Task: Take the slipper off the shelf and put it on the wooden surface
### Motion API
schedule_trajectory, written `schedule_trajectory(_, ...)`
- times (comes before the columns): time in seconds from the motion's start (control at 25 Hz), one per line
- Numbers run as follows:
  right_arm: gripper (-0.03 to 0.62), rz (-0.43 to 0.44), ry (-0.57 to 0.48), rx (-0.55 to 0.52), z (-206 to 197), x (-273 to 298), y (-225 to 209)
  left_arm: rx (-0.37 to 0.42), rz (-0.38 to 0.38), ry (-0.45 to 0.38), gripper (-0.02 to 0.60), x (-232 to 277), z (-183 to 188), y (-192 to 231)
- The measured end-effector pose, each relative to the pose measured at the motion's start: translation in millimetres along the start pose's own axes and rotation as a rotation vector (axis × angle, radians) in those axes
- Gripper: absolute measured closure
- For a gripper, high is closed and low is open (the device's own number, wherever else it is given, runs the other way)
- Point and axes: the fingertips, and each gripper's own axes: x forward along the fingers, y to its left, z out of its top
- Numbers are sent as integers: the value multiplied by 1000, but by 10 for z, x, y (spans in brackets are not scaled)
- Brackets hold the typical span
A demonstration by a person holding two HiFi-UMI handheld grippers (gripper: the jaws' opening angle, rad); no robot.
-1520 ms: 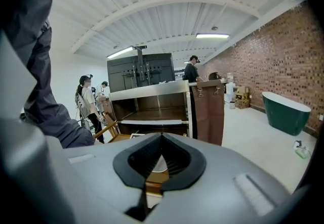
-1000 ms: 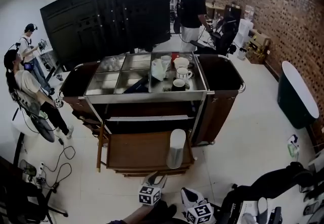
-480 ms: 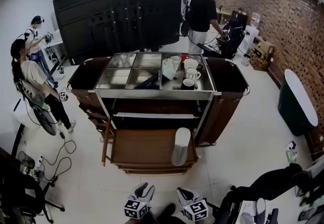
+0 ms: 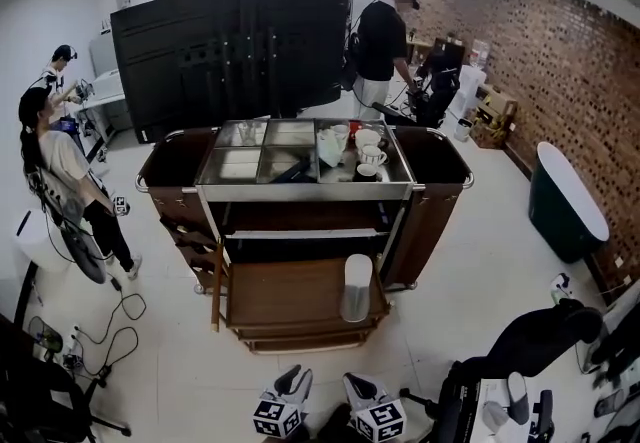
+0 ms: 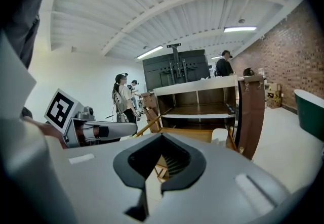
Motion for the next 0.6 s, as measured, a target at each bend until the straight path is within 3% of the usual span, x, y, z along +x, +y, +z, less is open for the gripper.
schedule_trajectory(0.2,597,-39,-6,2,-66,-150,256,9,-44,-9,462,-249,-47,-29)
schedule_trajectory(0.36,597,-70,-5,35,-145,-208,338,-34,-43,-20,469,-373,-114,26)
schedule_trajectory(0.6,597,-34,6,-8,-166,-82,524,-36,-74,-51,469,-514,-56,67)
